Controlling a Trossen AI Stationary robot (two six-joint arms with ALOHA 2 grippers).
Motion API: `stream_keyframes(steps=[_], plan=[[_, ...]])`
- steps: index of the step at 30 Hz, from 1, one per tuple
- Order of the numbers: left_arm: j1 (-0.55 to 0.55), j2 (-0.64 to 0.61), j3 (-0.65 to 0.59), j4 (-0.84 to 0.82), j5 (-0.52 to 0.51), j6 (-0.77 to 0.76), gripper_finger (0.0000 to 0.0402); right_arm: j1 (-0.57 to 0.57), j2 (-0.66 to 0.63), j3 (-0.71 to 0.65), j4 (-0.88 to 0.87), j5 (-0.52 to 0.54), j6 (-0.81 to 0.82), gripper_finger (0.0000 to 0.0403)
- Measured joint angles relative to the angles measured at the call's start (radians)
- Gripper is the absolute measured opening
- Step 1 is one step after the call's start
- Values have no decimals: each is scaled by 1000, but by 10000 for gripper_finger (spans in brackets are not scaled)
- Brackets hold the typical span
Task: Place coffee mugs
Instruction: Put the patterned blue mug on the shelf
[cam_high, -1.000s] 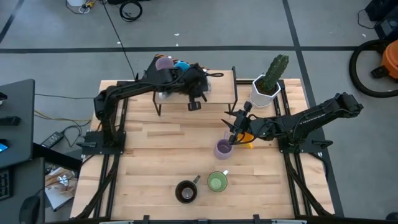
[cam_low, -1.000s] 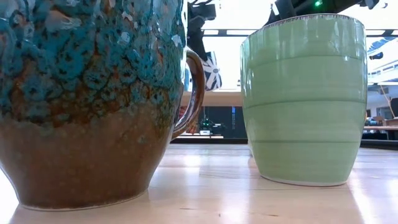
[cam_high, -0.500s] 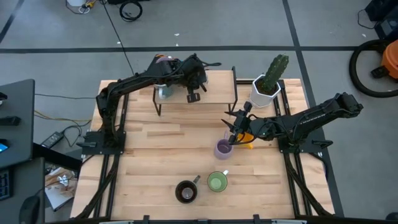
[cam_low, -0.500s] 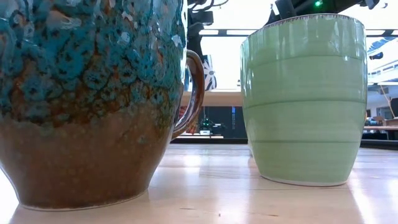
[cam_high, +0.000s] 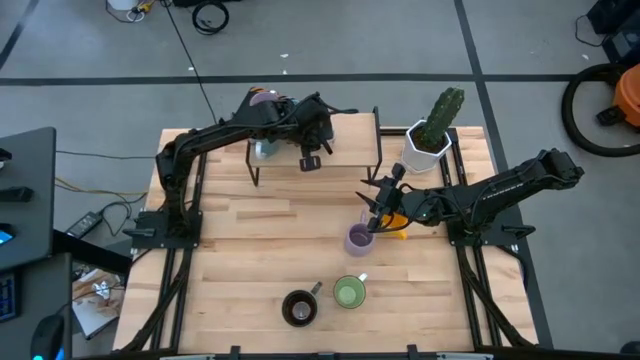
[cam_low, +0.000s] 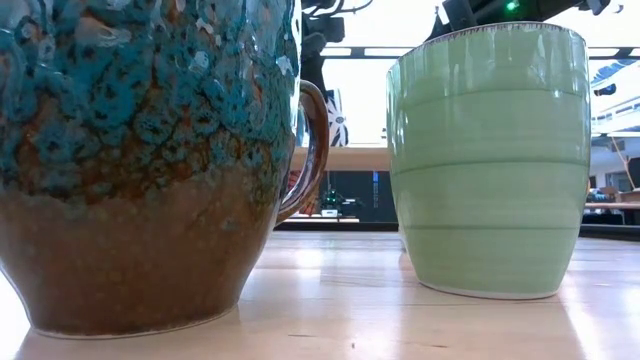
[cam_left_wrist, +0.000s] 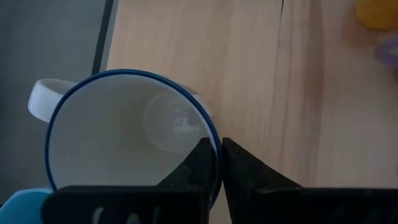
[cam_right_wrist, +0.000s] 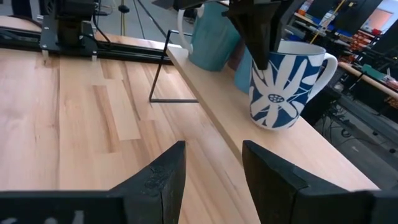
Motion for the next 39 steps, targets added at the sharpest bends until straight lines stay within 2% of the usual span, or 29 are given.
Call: stream_keyframes(steps=[7,21,34,39], plan=[[0,1,0,9,-2,5,37,0,0,0,1,-44,8,164],[0,4,-1,60,-40,25,100,0,0,0,0,-48,5,164],[-3,4,-2,140,-40,49,110,0,0,-4,1,-48,11,164],[-6,3,13,146,-62,46,141,-11,0,-32,31,-49,0,164]])
